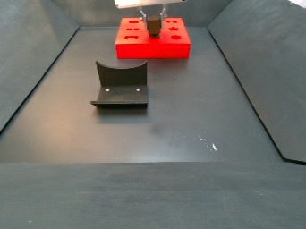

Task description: Insert the 3 prong object.

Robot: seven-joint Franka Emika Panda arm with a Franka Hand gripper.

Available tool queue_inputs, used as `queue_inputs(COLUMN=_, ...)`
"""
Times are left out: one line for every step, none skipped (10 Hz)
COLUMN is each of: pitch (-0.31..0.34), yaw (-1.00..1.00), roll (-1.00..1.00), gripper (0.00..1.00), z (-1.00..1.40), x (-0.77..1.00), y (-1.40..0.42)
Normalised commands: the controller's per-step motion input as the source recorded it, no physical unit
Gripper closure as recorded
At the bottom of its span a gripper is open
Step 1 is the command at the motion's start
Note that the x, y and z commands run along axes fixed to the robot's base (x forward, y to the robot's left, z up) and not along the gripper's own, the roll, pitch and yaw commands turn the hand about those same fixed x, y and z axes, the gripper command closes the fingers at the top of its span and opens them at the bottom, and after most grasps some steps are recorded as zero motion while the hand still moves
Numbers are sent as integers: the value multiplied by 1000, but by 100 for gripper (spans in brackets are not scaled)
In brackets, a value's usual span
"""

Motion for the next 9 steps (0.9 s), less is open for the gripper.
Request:
queue_inputs(pitch=476, yaw=-603, roll=-34, gripper=100, z=-266, x=0, y=0)
queue_inputs(pitch=500, yaw=-646, roll=-26, gripper=100, z=-209, x=0, y=20)
queue_inputs(pitch=500, yaw=-666, roll=-9, gripper=100, z=-186, x=-3, y=60)
queue_inputs(pitch=500, yaw=-666, roll=-10, gripper=100, z=-186, x=-3, y=60)
queue_inputs(pitch=333, yaw=-611, roll=-87, gripper=100, z=-397, x=77, y=-40)
queue_inputs(pitch=-51, yaw=0, roll=17, gripper=100, z=-183, x=-34, y=-83)
queue_inputs(pitch=23, yaw=0, roll=70, gripper=100, z=-1000, x=111, y=-249)
queue_inputs(pitch=0, yaw=-49, roll=19, gripper=100, z=-1000, x=209, y=-289)
queue_inputs(pitch=-6, yaw=-60, roll=16, gripper=100, z=-1000, x=223, y=-249)
